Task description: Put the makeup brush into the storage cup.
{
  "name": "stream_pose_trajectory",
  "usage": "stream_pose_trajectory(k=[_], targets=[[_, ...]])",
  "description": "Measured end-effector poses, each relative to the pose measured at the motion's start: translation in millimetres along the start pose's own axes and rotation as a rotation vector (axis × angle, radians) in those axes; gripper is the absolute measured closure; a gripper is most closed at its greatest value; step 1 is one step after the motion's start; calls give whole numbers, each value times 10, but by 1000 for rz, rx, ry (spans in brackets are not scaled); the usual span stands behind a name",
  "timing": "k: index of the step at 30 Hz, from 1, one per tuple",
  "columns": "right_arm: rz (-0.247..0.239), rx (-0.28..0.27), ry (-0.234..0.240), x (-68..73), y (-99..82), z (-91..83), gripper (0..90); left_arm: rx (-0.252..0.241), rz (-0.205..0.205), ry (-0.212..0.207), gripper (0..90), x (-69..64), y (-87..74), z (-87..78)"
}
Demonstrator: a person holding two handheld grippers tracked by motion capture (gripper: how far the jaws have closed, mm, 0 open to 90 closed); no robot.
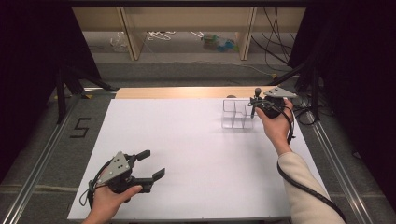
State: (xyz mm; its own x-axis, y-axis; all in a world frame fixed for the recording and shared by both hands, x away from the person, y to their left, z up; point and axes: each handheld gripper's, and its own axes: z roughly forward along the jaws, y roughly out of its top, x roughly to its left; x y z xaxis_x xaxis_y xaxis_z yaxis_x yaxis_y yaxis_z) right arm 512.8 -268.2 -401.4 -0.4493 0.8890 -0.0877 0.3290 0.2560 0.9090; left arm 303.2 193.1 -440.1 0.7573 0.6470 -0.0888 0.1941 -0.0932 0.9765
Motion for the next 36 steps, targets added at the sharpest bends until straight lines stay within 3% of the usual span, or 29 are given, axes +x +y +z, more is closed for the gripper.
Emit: stream_pose_trajectory(k=[36], targets=[[6,33,-3,-8,-83,64,770,0,0,0,164,1,0,0]])
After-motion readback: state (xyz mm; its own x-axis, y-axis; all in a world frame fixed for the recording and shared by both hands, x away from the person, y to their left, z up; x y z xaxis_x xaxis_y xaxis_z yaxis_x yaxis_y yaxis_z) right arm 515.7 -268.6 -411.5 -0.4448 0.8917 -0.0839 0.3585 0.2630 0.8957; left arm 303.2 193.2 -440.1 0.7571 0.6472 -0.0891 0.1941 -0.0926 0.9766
